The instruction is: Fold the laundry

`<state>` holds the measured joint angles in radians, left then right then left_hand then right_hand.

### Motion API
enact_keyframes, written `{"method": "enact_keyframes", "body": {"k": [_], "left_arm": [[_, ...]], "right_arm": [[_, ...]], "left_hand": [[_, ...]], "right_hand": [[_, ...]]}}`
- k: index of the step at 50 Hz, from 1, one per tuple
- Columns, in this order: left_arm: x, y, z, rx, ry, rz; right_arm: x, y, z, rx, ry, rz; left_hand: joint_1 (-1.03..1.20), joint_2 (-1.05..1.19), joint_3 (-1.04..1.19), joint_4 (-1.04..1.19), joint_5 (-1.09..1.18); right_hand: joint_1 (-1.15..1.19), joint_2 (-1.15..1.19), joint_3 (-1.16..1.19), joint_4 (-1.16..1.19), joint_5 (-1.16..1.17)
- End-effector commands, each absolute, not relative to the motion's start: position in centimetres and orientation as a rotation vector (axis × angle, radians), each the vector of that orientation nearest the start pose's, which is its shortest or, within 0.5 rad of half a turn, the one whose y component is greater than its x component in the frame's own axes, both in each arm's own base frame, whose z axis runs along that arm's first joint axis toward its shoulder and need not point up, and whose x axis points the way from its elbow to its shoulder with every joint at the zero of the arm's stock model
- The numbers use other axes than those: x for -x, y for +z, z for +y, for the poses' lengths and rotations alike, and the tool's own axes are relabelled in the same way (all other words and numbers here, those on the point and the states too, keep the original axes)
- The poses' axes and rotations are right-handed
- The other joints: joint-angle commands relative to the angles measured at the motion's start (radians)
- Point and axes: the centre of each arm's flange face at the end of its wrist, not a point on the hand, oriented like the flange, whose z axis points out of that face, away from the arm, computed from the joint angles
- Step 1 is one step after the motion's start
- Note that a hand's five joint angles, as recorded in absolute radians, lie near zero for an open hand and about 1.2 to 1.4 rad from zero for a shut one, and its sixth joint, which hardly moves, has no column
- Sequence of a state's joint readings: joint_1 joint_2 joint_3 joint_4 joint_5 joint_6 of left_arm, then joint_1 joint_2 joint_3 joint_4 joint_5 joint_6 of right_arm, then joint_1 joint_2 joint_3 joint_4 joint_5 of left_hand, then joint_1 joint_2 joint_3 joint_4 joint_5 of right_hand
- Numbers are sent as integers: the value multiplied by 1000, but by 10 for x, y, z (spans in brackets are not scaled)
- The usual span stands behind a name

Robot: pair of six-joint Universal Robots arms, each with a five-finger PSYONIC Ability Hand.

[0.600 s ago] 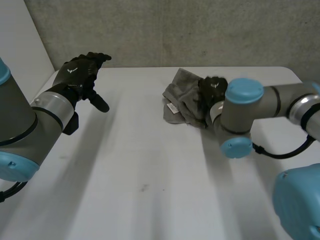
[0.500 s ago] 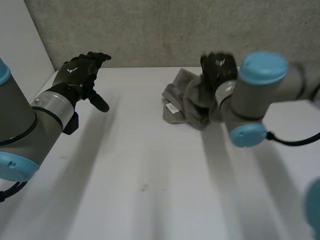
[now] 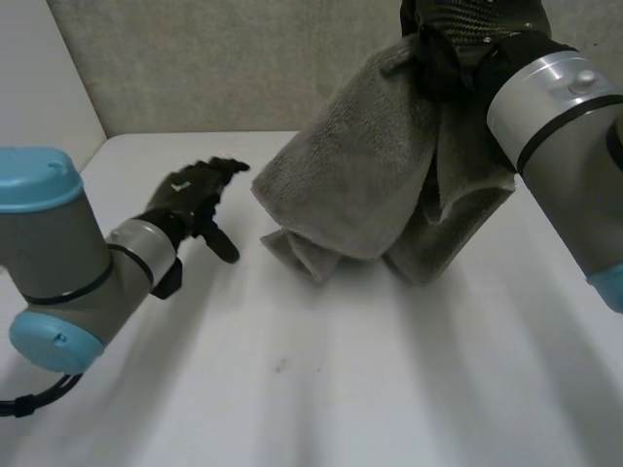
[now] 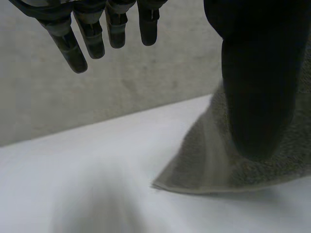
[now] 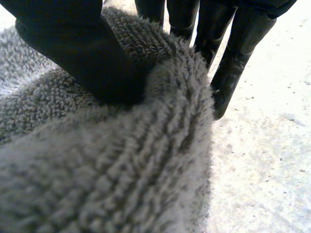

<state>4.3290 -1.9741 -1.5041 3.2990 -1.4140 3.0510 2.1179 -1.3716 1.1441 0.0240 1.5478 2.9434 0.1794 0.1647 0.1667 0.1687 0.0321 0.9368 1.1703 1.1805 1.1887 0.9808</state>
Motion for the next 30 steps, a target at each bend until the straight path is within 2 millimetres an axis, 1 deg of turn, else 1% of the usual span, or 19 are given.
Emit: {"method": "enact_keyframes", "body": {"k": [1, 2, 3, 4, 6, 12, 17, 19, 20, 22, 23, 24, 25, 27, 28, 30], "left_arm": [[295, 186, -274, -714, -2153, 2947], [300, 182, -269, -740, -2132, 3004], [305, 181, -263, -779, -2116, 3059], [305, 181, -263, -779, -2116, 3060], [313, 178, -252, -883, -2077, 3164], [313, 169, -242, -938, -1995, 3255], [313, 164, -242, -902, -1962, 3288], [314, 161, -242, -834, -1927, 3352], [314, 160, -242, -834, -1927, 3353], [318, 156, -241, -738, -1875, 3451], [318, 156, -241, -737, -1875, 3452], [323, 155, -238, -698, -1849, 3508], [323, 155, -238, -698, -1849, 3509], [336, 152, -231, -646, -1790, 3607], [336, 152, -231, -646, -1789, 3608], [344, 146, -225, -582, -1739, 3656]], "right_arm": [[-303, 376, -216, 718, -2164, 1664], [-301, 380, -211, 713, -2173, 1652], [-301, 380, -211, 713, -2173, 1652], [-299, 382, -210, 705, -2181, 1647], [-299, 383, -209, 699, -2188, 1645], [-295, 384, -213, 679, -2201, 1662], [-295, 381, -212, 659, -2183, 1677], [-295, 379, -212, 642, -2171, 1685], [-295, 378, -211, 626, -2156, 1691], [-294, 378, -210, 603, -2144, 1692], [-293, 379, -208, 579, -2134, 1689], [-293, 379, -208, 579, -2134, 1689], [-291, 381, -205, 557, -2123, 1680], [-289, 384, -201, 536, -2114, 1669], [-288, 385, -198, 519, -2102, 1664], [-287, 388, -195, 500, -2093, 1653]], "left_hand": [[-4, 11, 9, 7, -31], [-4, 11, 9, 7, -31], [-4, 11, 9, 7, -31], [-4, 11, 9, 7, -31], [-4, 11, 9, 7, -31], [-4, 11, 9, 7, -31], [2, 16, 14, 13, -25], [11, 25, 23, 21, -17], [11, 25, 23, 21, -17], [16, 31, 29, 27, -11], [17, 31, 29, 27, -11], [19, 34, 32, 30, -8], [19, 34, 32, 30, -8], [37, 52, 50, 48, 10], [37, 52, 50, 48, 10], [40, 55, 53, 51, 13]], "right_hand": [[459, 226, 216, 208, 241], [459, 226, 216, 208, 241], [459, 226, 216, 208, 241], [459, 226, 216, 208, 241], [459, 226, 216, 208, 241], [459, 226, 216, 208, 241], [459, 226, 216, 208, 241], [459, 226, 216, 208, 241], [459, 226, 216, 208, 241], [459, 226, 216, 208, 241], [459, 226, 216, 208, 241], [459, 226, 216, 208, 241], [459, 226, 216, 208, 241], [459, 226, 216, 208, 241], [459, 226, 216, 208, 241], [459, 226, 216, 208, 241]]}}
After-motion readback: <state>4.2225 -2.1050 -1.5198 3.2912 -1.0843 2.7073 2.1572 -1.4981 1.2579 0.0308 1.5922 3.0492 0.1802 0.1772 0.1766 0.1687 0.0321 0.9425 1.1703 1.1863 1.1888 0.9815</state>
